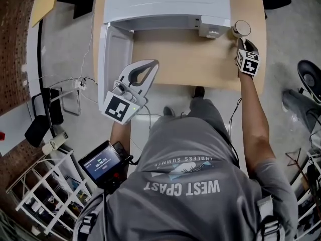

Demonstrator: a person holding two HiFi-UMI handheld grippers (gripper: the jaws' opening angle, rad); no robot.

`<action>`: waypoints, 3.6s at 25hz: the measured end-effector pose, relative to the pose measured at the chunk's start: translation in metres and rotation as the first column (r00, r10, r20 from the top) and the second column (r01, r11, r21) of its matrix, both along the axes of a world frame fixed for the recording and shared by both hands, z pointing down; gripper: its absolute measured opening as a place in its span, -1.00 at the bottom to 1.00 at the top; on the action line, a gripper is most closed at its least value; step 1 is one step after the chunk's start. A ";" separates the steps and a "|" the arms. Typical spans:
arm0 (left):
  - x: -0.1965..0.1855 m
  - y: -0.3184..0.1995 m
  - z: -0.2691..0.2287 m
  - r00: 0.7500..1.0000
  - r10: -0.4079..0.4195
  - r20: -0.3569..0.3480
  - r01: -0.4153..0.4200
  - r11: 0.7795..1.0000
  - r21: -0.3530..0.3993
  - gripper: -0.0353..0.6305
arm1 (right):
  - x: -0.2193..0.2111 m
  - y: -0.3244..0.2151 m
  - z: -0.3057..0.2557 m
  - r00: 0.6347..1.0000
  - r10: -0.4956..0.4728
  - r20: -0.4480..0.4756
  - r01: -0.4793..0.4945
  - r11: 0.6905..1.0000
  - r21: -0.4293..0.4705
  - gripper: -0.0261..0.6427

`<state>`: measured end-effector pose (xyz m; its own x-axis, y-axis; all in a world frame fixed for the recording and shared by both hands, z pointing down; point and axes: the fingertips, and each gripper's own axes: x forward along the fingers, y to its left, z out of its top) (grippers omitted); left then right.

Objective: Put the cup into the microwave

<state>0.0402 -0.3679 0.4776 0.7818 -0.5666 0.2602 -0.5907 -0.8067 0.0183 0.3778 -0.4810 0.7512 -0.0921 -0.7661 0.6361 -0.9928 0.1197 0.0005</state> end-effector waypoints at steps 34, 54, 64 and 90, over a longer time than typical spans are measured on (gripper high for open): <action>-0.139 0.168 -0.079 0.989 0.053 -0.135 -0.033 0.990 0.140 -0.83 | -0.150 0.211 -0.259 0.993 -0.121 0.010 0.113 0.956 0.270 -0.70; -0.180 0.187 -0.044 0.986 0.029 -0.166 0.003 0.983 0.185 -0.83 | -0.255 0.262 -0.280 0.941 -0.333 0.056 0.300 0.902 0.310 -0.70; -0.245 0.225 -0.067 0.974 0.021 -0.227 0.021 0.983 0.181 -0.83 | -0.334 0.276 -0.285 0.916 -0.401 -0.012 0.388 0.877 0.284 -0.71; -0.298 0.175 -0.052 0.980 -0.141 -0.142 0.157 0.981 0.111 -0.83 | -0.402 0.114 -0.180 0.881 -0.449 0.152 0.365 0.847 0.387 -0.72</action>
<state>-0.2574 -0.1924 0.4253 0.7090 -0.7005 0.0817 -0.7035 -0.7106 0.0122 -0.0238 -0.3673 0.5714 -0.5527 -0.7891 0.2682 -0.8309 0.5467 -0.1038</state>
